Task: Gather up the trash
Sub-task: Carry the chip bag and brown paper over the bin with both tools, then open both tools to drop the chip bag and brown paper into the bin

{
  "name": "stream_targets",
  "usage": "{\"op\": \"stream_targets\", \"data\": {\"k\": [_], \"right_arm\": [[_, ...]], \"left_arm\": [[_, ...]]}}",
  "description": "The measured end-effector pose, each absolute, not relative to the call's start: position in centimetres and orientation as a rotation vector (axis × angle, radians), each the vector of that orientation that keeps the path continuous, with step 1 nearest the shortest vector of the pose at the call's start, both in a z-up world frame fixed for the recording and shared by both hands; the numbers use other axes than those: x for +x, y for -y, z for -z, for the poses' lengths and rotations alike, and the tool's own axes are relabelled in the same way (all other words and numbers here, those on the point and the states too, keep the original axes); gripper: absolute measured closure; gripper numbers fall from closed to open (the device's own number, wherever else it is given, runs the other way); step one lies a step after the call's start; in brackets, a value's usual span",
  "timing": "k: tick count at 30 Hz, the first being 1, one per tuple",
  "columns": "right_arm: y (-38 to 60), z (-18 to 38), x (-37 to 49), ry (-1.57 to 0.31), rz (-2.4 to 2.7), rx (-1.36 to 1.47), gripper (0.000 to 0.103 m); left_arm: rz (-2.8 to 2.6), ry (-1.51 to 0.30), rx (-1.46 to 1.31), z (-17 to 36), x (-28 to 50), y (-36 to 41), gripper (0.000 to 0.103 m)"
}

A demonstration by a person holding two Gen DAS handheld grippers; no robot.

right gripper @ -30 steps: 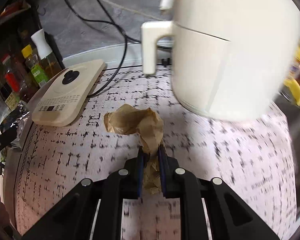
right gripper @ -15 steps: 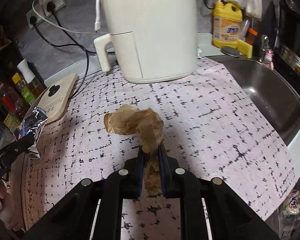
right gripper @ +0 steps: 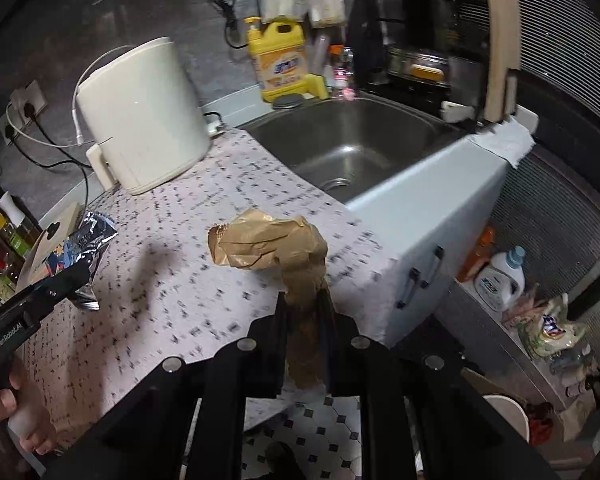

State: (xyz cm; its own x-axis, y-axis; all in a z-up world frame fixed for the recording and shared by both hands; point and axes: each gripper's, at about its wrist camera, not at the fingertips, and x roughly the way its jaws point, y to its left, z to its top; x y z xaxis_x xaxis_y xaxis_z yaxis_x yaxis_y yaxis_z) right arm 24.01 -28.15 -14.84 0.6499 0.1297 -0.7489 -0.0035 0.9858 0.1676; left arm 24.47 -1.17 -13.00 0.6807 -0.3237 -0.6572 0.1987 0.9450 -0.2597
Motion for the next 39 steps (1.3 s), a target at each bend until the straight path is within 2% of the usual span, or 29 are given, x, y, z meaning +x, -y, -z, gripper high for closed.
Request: {"op": "stream_targets", "data": {"k": [10, 19, 22, 23, 24, 39], "right_arm": [[42.5, 17.0, 14.7, -0.896, 0.087, 0.225, 0.089], [50.5, 20.7, 8.8, -0.961, 0.174, 0.298, 0.088], [52.3, 22.6, 7.6, -1.016, 0.202, 0.322, 0.077], [52.7, 23.1, 7.3, -1.025, 0.209, 0.331, 0.058], [53.2, 23.5, 6.8, -1.025, 0.224, 0.339, 0.047], [57.6, 22.1, 1.1, -0.993, 0.363, 0.399, 0.043]], "left_arm": [[0.481, -0.817, -0.110, 13.7, 20.0, 16.8, 0.072], [0.573, -0.886, -0.050, 15.6, 16.3, 25.2, 0.072], [0.598, -0.912, -0.031, 16.6, 15.5, 27.0, 0.072], [0.605, -0.920, -0.026, 17.0, 15.3, 27.6, 0.072], [0.612, -0.928, -0.022, 17.3, 15.2, 28.0, 0.072], [0.787, -1.068, 0.059, 22.4, 13.9, 35.6, 0.071]]}}
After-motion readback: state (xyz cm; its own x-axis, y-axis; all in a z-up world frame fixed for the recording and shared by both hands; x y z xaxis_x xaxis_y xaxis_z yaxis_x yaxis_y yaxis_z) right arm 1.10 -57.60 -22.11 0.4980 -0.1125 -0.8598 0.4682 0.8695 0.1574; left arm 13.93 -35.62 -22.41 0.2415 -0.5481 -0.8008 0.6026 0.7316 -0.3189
